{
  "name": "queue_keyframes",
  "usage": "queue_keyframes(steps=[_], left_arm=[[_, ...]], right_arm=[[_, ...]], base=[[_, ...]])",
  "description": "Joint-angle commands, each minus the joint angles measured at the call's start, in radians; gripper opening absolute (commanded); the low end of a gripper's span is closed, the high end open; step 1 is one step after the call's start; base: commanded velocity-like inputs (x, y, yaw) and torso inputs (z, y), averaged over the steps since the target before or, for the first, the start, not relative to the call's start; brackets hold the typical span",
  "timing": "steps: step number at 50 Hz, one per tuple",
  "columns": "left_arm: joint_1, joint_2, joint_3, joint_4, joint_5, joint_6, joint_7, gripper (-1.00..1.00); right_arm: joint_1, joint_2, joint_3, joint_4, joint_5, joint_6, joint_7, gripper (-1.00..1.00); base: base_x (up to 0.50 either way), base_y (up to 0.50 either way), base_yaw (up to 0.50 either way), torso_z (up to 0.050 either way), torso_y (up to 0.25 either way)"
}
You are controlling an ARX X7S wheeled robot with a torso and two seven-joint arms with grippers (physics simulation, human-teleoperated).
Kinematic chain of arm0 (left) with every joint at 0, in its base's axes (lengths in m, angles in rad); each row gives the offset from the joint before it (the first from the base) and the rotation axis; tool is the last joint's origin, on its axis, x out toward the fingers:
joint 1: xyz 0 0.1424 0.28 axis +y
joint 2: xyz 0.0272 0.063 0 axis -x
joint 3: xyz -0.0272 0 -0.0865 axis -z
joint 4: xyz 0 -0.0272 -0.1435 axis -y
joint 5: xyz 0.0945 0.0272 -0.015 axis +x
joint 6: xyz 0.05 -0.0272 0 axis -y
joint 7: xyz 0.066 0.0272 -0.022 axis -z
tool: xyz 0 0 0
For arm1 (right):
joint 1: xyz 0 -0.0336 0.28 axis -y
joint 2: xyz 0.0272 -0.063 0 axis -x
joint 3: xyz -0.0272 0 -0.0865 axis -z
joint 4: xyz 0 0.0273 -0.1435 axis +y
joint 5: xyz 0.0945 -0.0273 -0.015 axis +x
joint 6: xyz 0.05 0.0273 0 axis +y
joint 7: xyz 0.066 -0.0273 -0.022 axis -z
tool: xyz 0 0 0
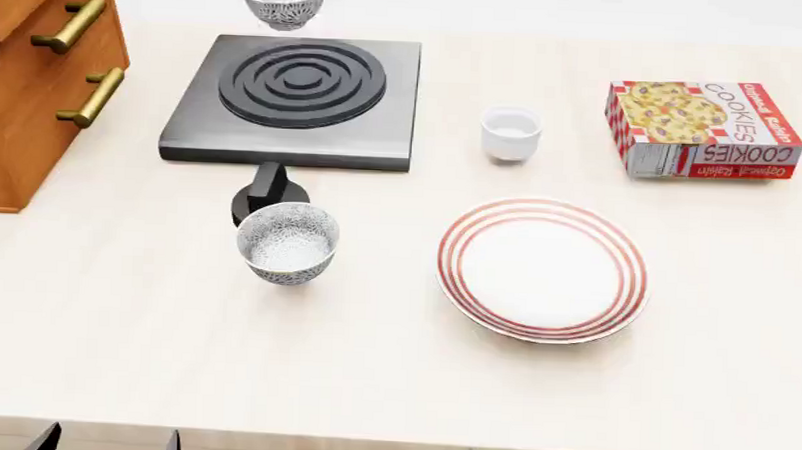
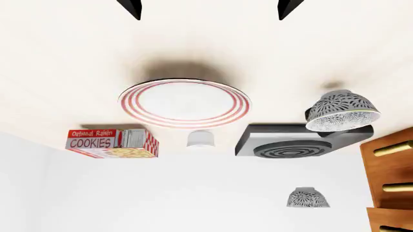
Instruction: Pick the akita bowl on the stove and place it on the plate.
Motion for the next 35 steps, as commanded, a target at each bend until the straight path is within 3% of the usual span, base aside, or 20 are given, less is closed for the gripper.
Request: queue_keyframes(steps=[1,35], left_arm=[[0.001,-0.015,0.019,0.007,-0.018,-0.001,-0.017,1.00],[-0.005,-0.082,0.098,-0.008,-0.084,0.031,-0.087,1.00]], right_arm=[[0.000,0.016,-0.020,0.007,0.018,-0.011,0.017,1.00],[0.007,0.081,-0.098,0.021,0.079,-0.026,0.079,1.00]], base=[[0.00,0.00,0.00,0.000,0.000],[0.00,0.00,0.00,0.000,0.000]])
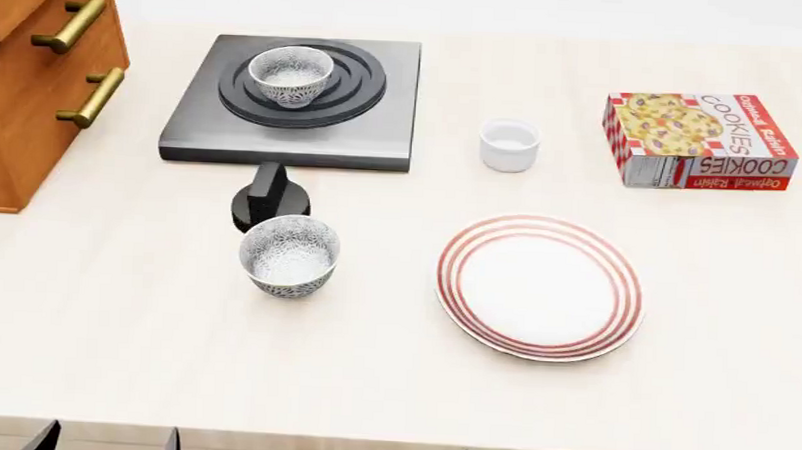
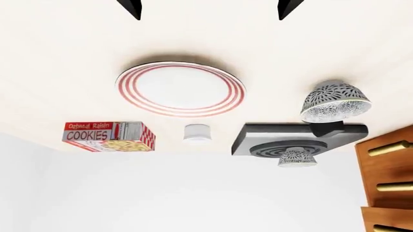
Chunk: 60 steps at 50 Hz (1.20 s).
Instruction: Pick the akita bowl on the stove and place it on the plate.
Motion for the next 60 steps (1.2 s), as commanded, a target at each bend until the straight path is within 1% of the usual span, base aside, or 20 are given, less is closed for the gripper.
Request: queue_keyframes(steps=[1,5,10,16,17,19,21,28,30,32,34,38,39,41,42,43,45,52,56,60], left_arm=[[0.000,-0.018,0.025,0.003,-0.014,0.007,-0.011,1.00],[-0.002,-0.022,0.028,-0.003,-0.019,0.001,-0.018,1.00],[-0.001,-0.028,0.035,0.001,-0.024,-0.003,-0.026,1.00],[0.001,-0.034,0.043,0.002,-0.032,-0.002,-0.034,1.00],[0.000,-0.035,0.044,0.007,-0.033,-0.009,-0.036,1.00],[-0.002,-0.037,0.047,0.001,-0.035,-0.005,-0.037,1.00],[0.000,-0.039,0.049,0.008,-0.039,-0.010,-0.040,1.00],[-0.001,-0.045,0.055,0.000,-0.047,-0.005,-0.047,1.00],[-0.004,-0.046,0.057,-0.008,-0.049,0.001,-0.048,1.00],[-0.001,-0.049,0.059,0.002,-0.052,-0.006,-0.051,1.00],[-0.001,-0.051,0.061,0.015,-0.055,-0.019,-0.055,1.00],[-0.002,-0.054,0.065,0.015,-0.058,-0.019,-0.059,1.00],[-0.004,-0.055,0.065,0.003,-0.059,-0.009,-0.058,1.00],[-0.003,-0.056,0.067,0.005,-0.061,-0.009,-0.060,1.00],[-0.003,-0.057,0.068,0.005,-0.062,-0.009,-0.061,1.00],[-0.003,-0.058,0.069,0.004,-0.063,-0.009,-0.060,1.00],[-0.004,-0.059,0.071,0.002,-0.064,-0.007,-0.062,1.00],[-0.007,-0.063,0.073,0.006,-0.072,-0.010,-0.072,1.00],[-0.003,-0.066,0.080,0.004,-0.070,-0.004,-0.075,1.00],[-0.005,-0.069,0.082,-0.001,-0.071,0.001,-0.079,1.00]], right_arm=[[0.003,0.016,-0.020,0.005,0.014,-0.005,0.016,1.00],[0.003,0.023,-0.030,0.007,0.012,-0.010,0.018,1.00],[0.006,0.037,-0.048,-0.020,0.014,0.042,0.014,1.00],[0.016,0.052,-0.057,-0.162,0.016,0.170,0.033,1.00],[0.033,0.052,-0.056,-0.202,0.022,0.217,0.037,1.00],[0.044,0.054,-0.061,-0.219,0.021,0.235,0.040,1.00],[0.092,0.054,-0.074,-0.311,0.020,0.348,0.050,1.00],[0.231,0.037,-0.093,-0.432,0.035,0.546,0.069,1.00],[0.298,0.030,-0.096,-0.477,0.042,0.636,0.078,1.00],[0.348,0.025,-0.092,-0.497,0.053,0.678,0.081,1.00],[0.436,0.022,-0.091,-0.538,0.056,0.776,0.093,1.00],[0.437,0.026,-0.093,-0.539,0.062,0.777,0.099,1.00],[0.587,0.015,-0.051,-0.564,0.088,0.927,0.106,1.00],[0.665,0.015,-0.030,-0.561,0.106,0.992,0.102,1.00],[0.666,0.016,-0.030,-0.562,0.108,0.993,0.104,1.00],[0.730,0.026,-0.016,-0.564,0.123,1.058,0.093,1.00],[0.807,0.041,0.005,-0.553,0.142,1.121,0.078,1.00],[0.952,0.086,0.058,-0.536,0.182,1.241,0.044,1.00],[0.973,0.113,0.074,-0.542,0.174,1.271,0.055,1.00],[0.954,0.152,0.070,-0.572,0.171,1.289,0.051,1.00]], base=[[0.00,0.00,0.00,0.000,0.000],[0.00,0.00,0.00,0.000,0.000],[0.00,0.00,0.00,0.000,0.000],[0.00,0.00,0.00,0.000,0.000],[0.00,0.00,0.00,0.000,0.000],[0.00,0.00,0.00,0.000,0.000],[0.00,0.00,0.00,0.000,0.000],[0.00,0.00,0.00,0.000,0.000],[0.00,0.00,0.00,0.000,0.000],[0.00,0.00,0.00,0.000,0.000],[0.00,0.00,0.00,0.000,0.000],[0.00,0.00,0.00,0.000,0.000],[0.00,0.00,0.00,0.000,0.000],[0.00,0.00,0.00,0.000,0.000],[0.00,0.00,0.00,0.000,0.000],[0.00,0.00,0.00,0.000,0.000],[0.00,0.00,0.00,0.000,0.000],[0.00,0.00,0.00,0.000,0.000],[0.00,0.00,0.00,0.000,0.000],[0.00,0.00,0.00,0.000,0.000]])
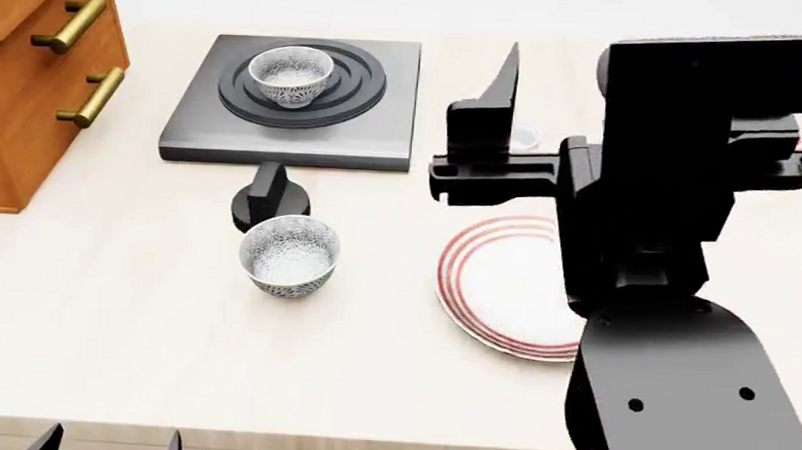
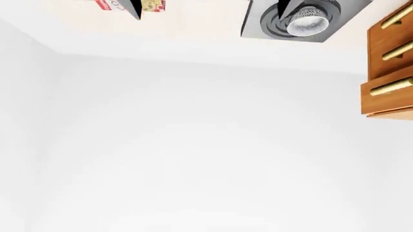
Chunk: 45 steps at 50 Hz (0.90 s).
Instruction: Pick the akita bowl on the stove and place it on the plate.
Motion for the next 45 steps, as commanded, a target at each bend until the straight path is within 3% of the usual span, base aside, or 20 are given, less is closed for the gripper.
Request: queue_keyframes(steps=[1,9,18,45], left_arm=[[-0.001,-0.008,0.009,-0.005,-0.005,0.009,-0.012,1.00],[-0.002,-0.014,0.017,-0.005,-0.006,0.010,-0.020,1.00],[0.000,-0.021,0.023,0.007,-0.010,0.005,-0.030,1.00],[-0.004,-0.033,0.037,0.008,-0.025,0.009,-0.053,1.00]], right_arm=[[0.098,0.072,0.066,-0.060,0.030,0.160,-0.016,1.00],[-0.030,0.089,0.142,-0.125,0.047,0.179,-0.023,1.00],[-0.154,0.060,0.252,-0.157,0.088,0.079,-0.065,1.00],[-0.249,0.090,0.205,-0.152,0.084,-0.055,-0.093,1.00]], base=[[0.00,0.00,0.00,0.000,0.000],[0.00,0.00,0.00,0.000,0.000],[0.00,0.00,0.00,0.000,0.000],[0.00,0.00,0.00,0.000,0.000]])
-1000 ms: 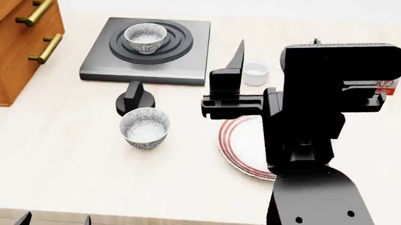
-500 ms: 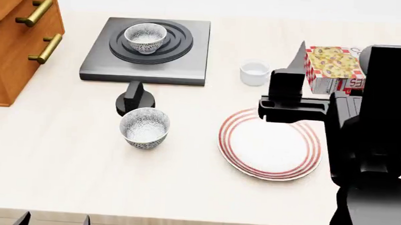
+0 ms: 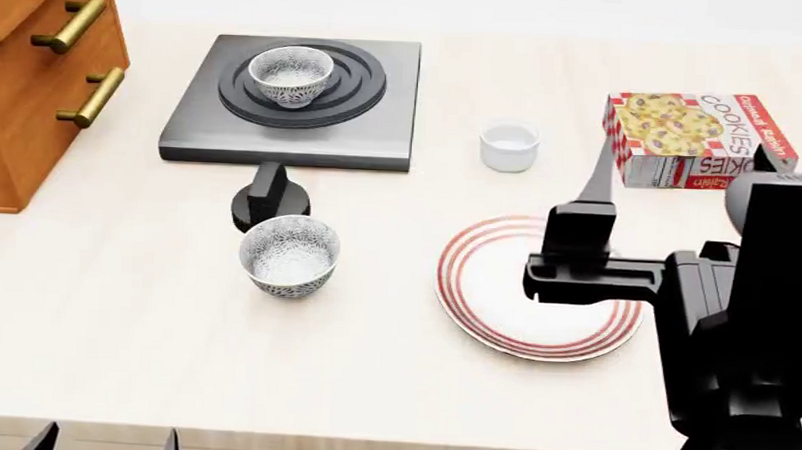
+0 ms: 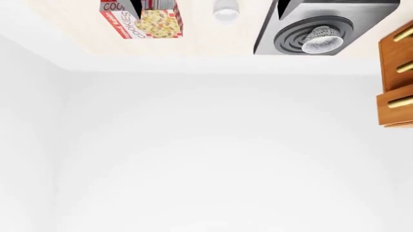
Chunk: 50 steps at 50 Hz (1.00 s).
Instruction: Pick the akita bowl on the stove and place it on the plate.
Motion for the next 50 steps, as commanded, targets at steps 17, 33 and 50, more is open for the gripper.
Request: queue_keyframes(steps=[17,33,50], left_arm=[[-0.056,-0.034,0.018,0.184,0.008,-0.200,-0.061,1.00],[-0.469,-0.040,-0.049,0.428,-0.135,-0.747,-0.099,1.00],[-0.690,0.012,-0.050,0.167,-0.164,-0.841,-0.112,1.00]], right_arm=[[-0.026,0.010,-0.008,-0.005,0.013,-0.038,-0.003,1.00],[-0.025,0.022,-0.019,0.005,0.012,-0.046,0.003,1.00],[-0.022,0.034,-0.037,-0.001,0.018,-0.039,0.006,1.00]], base=[[0.00,0.00,0.00,0.000,0.000],[0.00,0.00,0.00,0.000,0.000],[0.00,0.00,0.00,0.000,0.000]])
